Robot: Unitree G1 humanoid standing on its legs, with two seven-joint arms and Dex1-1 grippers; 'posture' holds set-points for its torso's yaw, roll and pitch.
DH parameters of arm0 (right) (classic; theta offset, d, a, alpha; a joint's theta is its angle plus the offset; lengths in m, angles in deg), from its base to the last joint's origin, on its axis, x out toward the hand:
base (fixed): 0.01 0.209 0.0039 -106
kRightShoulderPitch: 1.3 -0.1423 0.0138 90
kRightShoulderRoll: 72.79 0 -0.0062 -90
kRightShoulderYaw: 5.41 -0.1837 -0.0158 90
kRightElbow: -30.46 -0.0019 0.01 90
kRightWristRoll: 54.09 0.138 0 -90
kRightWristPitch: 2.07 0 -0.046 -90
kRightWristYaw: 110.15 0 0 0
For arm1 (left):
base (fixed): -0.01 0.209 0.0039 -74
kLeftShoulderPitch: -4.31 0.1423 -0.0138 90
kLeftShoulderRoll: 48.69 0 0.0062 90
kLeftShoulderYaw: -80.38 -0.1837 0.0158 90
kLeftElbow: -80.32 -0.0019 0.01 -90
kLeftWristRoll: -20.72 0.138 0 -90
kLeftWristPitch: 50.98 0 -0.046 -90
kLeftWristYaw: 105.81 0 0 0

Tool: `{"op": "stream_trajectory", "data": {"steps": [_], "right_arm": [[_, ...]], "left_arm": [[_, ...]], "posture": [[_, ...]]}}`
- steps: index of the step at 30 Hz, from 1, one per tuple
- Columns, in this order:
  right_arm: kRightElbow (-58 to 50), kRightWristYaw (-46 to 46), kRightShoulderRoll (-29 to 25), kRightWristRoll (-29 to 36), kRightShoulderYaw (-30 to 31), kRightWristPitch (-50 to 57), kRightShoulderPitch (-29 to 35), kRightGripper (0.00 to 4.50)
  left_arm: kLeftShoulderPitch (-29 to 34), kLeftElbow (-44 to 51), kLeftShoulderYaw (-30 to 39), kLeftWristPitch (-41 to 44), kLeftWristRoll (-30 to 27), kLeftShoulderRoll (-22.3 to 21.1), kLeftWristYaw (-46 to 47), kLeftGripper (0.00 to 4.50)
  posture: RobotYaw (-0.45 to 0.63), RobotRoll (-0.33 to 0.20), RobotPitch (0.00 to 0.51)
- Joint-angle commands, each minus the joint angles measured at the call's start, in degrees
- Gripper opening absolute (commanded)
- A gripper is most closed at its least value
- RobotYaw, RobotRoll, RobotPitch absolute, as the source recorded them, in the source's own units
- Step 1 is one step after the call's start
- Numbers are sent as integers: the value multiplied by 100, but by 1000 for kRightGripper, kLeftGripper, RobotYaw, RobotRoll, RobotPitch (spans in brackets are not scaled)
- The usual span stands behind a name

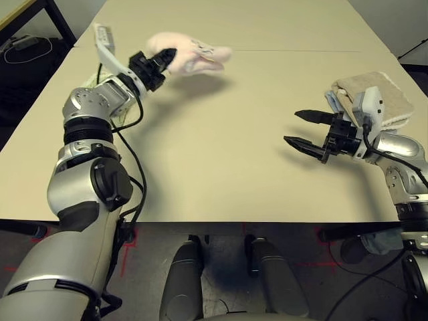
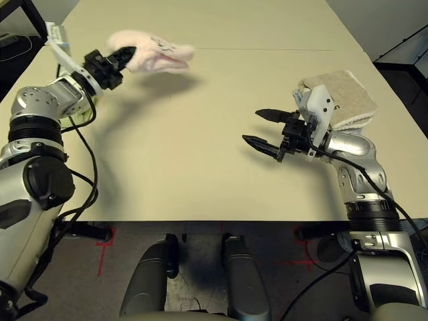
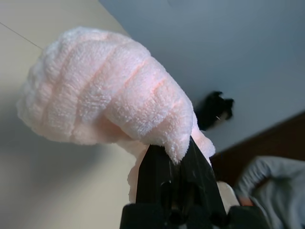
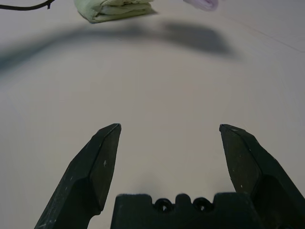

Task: Fold the towel and set it aside.

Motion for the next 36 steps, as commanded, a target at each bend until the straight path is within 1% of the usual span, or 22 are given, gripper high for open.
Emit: {"op": "stream_trajectory", "data": {"steps": [1,3,7,14,17,23,28,33,36], "right_arm": [[23,24,-9,-41,85,-43,-3,4500],[22,24,5,-39,100,-44,-12,4500],[13,26,0,-22,116,-40,-20,4500],[-15,29,-15,0,121,-38,-9,4500],[-37,26,-23,6,116,-30,6,4500],[-31,22,-27,5,117,-18,7,4500],[2,26,-12,0,129,-29,-20,4500],[26,38,-24,-6,133,-35,-43,4500],[29,48,-44,-4,129,-30,-60,4500]], "left_arm": [[-148,-171,48,-594,53,-80,327,39],[-129,-170,69,-923,67,-124,507,39],[32,-10,25,-1216,53,-151,643,39],[318,151,113,-2087,119,-170,1366,39],[459,300,148,-2259,89,-199,1528,39],[853,934,244,-2097,-64,-244,1719,39],[1399,1606,252,-1848,-173,-128,1950,39],[1931,2347,196,-1311,-368,48,2105,39],[2201,2577,84,-1003,-335,57,2182,39]], "posture": [[63,0,164],[63,0,164],[63,0,164],[63,0,162],[63,0,163],[69,0,165],[71,0,167],[71,0,169],[67,0,170]]}}
